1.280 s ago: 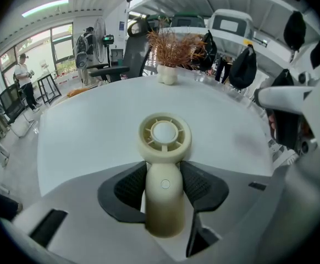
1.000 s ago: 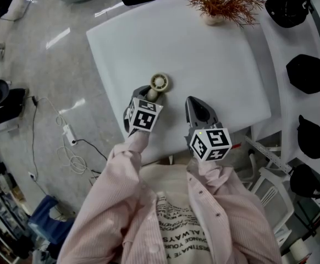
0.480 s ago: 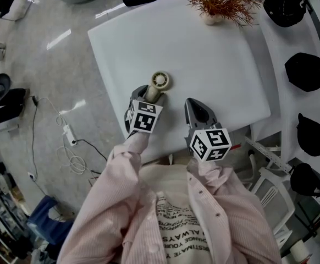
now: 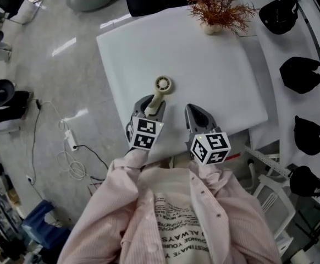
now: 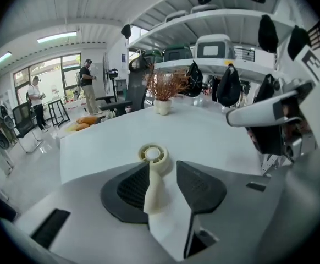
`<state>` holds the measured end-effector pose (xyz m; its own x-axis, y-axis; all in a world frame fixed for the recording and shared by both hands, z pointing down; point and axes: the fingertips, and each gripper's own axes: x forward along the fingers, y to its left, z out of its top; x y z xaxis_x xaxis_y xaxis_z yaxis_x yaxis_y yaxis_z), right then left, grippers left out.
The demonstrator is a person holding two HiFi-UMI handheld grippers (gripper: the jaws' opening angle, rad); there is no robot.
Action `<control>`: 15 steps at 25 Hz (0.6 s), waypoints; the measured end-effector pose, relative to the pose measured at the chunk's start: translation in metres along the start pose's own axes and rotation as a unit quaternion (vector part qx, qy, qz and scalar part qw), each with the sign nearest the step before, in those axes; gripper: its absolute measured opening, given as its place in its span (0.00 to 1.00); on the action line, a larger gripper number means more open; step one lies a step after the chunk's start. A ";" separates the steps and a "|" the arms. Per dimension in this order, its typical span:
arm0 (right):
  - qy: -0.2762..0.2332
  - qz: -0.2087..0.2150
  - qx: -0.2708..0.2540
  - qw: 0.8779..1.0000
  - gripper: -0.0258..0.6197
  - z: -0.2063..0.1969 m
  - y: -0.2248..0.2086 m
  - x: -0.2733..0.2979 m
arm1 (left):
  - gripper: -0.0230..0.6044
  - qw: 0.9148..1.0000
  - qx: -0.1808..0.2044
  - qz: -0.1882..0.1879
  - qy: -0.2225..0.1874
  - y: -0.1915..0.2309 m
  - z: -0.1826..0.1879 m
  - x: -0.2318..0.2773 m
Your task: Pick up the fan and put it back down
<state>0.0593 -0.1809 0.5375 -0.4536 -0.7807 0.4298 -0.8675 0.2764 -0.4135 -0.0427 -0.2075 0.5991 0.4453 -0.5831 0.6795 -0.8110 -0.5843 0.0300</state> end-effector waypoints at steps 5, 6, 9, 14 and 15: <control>-0.014 0.018 -0.021 1.000 0.04 0.013 0.014 -0.009 | 0.11 0.999 -0.008 0.016 -0.033 -0.004 0.015 -0.029; -0.017 0.021 -0.025 0.999 0.04 0.016 0.017 -0.010 | 0.10 0.999 -0.010 0.018 -0.040 -0.004 0.018 -0.035; -0.027 0.032 -0.039 0.998 0.04 0.026 0.025 -0.014 | 0.06 0.998 -0.013 0.020 -0.057 -0.007 0.025 -0.054; -0.042 0.047 -0.053 0.997 0.04 0.044 0.036 -0.022 | 0.04 0.996 -0.025 0.006 -0.084 -0.011 0.035 -0.085; -0.047 0.051 -0.056 0.996 0.04 0.048 0.039 -0.023 | 0.04 0.995 -0.030 0.009 -0.093 -0.009 0.038 -0.091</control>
<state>0.0457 -0.1791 0.4728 -0.5244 -0.7924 0.3116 -0.8373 0.4135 -0.3576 -0.0611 -0.1705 0.5087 0.4889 -0.6906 0.5331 -0.8380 -0.5416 0.0669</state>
